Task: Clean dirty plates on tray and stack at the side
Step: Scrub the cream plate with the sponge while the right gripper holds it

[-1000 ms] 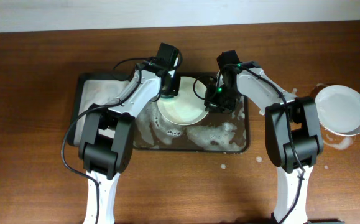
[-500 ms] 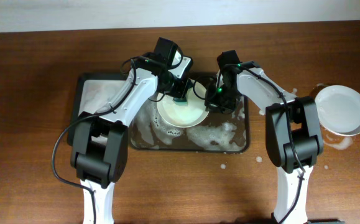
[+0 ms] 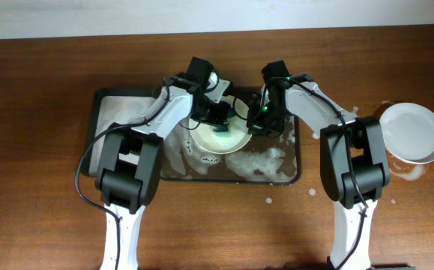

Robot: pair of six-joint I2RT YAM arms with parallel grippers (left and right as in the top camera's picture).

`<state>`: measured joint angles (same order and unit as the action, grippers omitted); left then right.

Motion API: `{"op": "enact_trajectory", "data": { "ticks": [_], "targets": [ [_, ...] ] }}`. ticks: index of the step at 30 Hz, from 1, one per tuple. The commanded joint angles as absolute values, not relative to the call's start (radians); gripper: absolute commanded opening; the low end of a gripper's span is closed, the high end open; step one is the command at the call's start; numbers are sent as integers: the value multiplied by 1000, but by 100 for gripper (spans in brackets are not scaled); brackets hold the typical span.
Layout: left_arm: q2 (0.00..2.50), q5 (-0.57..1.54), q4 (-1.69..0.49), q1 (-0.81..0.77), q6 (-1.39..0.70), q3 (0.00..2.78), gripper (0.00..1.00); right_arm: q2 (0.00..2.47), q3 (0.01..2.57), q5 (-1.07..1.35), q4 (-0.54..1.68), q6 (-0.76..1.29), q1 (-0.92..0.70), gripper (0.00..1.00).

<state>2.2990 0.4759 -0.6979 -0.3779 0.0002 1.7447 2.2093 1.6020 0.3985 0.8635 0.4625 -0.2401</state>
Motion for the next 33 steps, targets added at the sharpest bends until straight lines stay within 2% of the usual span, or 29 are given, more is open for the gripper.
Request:
{"op": "enact_trajectory", "data": {
  "ticks": [1, 11, 19, 23, 33],
  "targets": [
    [2309, 491, -702, -326, 12, 1742, 0, 2218, 1571, 326, 875, 449, -242, 4],
    [2310, 308, -743, -285, 39, 1742, 0, 2218, 1571, 326, 875, 449, -242, 4],
    [2310, 22, -765, -288, 11, 1742, 0, 2218, 1571, 330, 875, 449, -242, 4],
    [2309, -8, -773, -288, -11, 1751, 0, 2218, 1571, 330, 875, 449, -242, 4],
    [2309, -107, -1144, -288, -129, 2137, 0, 2218, 1571, 329, 875, 449, -242, 4]
  ]
}}
